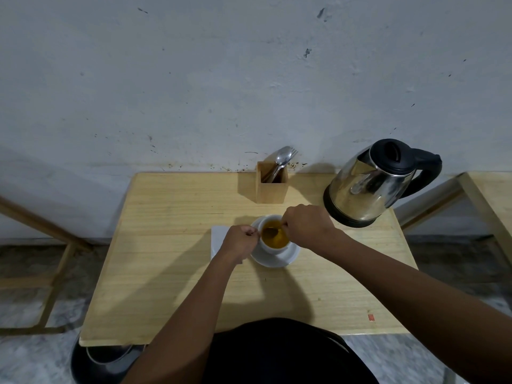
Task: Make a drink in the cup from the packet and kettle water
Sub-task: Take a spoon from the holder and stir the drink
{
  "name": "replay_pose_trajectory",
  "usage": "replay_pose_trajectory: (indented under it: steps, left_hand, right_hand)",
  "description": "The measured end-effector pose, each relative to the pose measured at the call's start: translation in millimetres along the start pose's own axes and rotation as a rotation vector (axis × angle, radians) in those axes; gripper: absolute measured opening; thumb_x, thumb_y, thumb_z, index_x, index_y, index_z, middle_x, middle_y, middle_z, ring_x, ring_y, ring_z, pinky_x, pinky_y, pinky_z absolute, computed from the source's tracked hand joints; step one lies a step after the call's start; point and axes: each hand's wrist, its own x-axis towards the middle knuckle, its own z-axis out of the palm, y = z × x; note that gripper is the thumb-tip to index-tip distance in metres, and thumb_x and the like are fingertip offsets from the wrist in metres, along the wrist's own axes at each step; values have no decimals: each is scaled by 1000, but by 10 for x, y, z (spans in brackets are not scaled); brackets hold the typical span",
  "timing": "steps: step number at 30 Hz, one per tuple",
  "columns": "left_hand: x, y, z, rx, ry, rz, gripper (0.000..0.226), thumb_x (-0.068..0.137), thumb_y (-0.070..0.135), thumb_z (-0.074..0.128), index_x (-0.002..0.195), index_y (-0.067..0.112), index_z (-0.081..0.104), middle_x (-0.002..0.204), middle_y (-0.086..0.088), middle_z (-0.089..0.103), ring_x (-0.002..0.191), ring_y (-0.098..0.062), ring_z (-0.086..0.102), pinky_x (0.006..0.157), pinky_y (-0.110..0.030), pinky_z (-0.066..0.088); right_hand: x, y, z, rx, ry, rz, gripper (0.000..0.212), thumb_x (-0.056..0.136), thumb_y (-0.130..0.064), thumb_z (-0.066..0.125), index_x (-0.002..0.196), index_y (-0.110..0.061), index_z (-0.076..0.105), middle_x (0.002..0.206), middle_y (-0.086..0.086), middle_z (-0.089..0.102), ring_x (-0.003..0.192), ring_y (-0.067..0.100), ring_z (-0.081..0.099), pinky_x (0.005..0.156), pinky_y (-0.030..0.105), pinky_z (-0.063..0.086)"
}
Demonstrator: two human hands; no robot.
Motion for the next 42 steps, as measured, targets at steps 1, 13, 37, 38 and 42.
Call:
replay_pose_trajectory:
  steps: [1,13,37,38,42]
  left_hand:
    - [3,-1,-1,7,-1,0,20,92,26,57,98,13,70,82,-3,63,55,-11,47,48,-23,38]
    - [12,-14,-9,42,-9,5,15,91,29,57,88,22,70,87,-5,66,62,-23,53,54,-30,46]
    - [2,31,8,69,3,13,16,92,21,57,93,13,70,77,-7,62,54,-20,49,50,-25,40]
    - [4,31,7,64,3,7,15,92,21,57,91,14,70,76,-7,62,56,-21,49,51,-25,40]
    - [3,22,11,51,0,-2,16,92,21,56,83,18,69,73,-9,60,55,-22,46,51,-26,38]
  right_hand:
    - [2,6,12,-17,22,13,16,94,-20,47,83,-18,59,65,-3,50,58,18,48,48,26,30]
    - [-133,76,69,115,-65,70,11,90,-27,51,89,-17,56,77,-1,59,64,19,53,50,25,32]
    - [-843,180,899,552,616,288,21,88,-24,68,108,-30,71,67,-4,72,59,18,68,46,24,39]
    - [-845,170,908,547,628,283,21,88,-24,68,108,-30,71,67,-5,71,58,17,67,45,24,38]
    - [-876,122,908,550,672,272,21,86,-23,65,105,-27,73,60,-6,67,50,15,62,41,17,26]
